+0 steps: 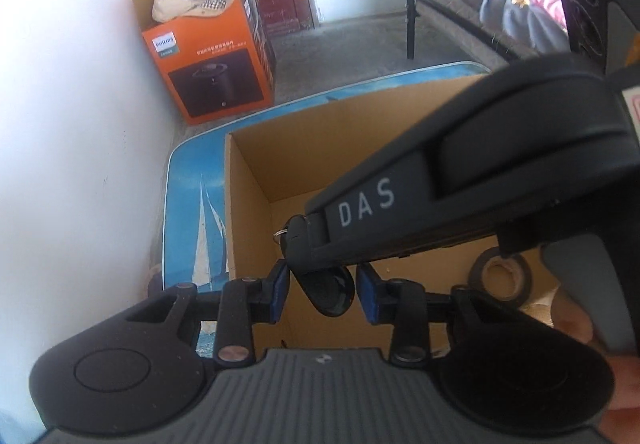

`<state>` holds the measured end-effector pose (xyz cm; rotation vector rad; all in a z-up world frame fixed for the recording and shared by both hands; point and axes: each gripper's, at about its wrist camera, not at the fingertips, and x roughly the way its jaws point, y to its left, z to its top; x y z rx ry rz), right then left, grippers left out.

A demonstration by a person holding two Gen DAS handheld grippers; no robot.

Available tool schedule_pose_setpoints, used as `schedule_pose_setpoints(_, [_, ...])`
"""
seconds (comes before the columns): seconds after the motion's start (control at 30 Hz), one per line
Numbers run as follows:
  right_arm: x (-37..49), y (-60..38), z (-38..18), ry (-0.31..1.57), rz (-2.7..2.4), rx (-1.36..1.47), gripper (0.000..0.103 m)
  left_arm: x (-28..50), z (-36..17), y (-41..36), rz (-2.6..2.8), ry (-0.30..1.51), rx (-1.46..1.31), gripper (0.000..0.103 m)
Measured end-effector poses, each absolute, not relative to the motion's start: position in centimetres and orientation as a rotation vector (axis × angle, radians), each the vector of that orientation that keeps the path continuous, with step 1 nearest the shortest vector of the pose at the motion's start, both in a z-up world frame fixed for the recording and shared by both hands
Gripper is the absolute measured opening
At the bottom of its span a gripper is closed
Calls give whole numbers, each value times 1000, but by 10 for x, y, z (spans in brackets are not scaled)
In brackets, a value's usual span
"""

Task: Organize rigid objects
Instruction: 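Lift the key fob with the right gripper and drop it into the box, then return the right gripper and grasp the black cylinder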

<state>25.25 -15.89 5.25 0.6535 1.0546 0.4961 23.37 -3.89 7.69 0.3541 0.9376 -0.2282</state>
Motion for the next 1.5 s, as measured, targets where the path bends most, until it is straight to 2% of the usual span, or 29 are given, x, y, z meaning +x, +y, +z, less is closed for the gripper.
schedule_pose_setpoints(0.23, [296, -147, 10, 1139, 462, 752, 17, 263, 52, -35, -189, 1003, 374, 39])
schedule_pose_setpoints(0.47, [296, -151, 3, 1154, 472, 786, 18, 255, 63, -32, -178, 983, 342, 39])
schedule_pose_setpoints(0.67, [261, -183, 33, 1079, 510, 803, 18, 214, 100, -21, -217, 901, 269, 42])
schedule_pose_setpoints(0.97, [156, -254, 95, 874, 572, 753, 19, 129, 140, -22, -339, 780, 181, 46])
schedule_pose_setpoints(1.17, [73, -292, 93, 801, 521, 684, 23, 70, 115, -46, -445, 791, 154, 47])
schedule_pose_setpoints(1.5, [-3, -310, 9, 876, 304, 512, 24, 24, 22, -106, -557, 960, 160, 47])
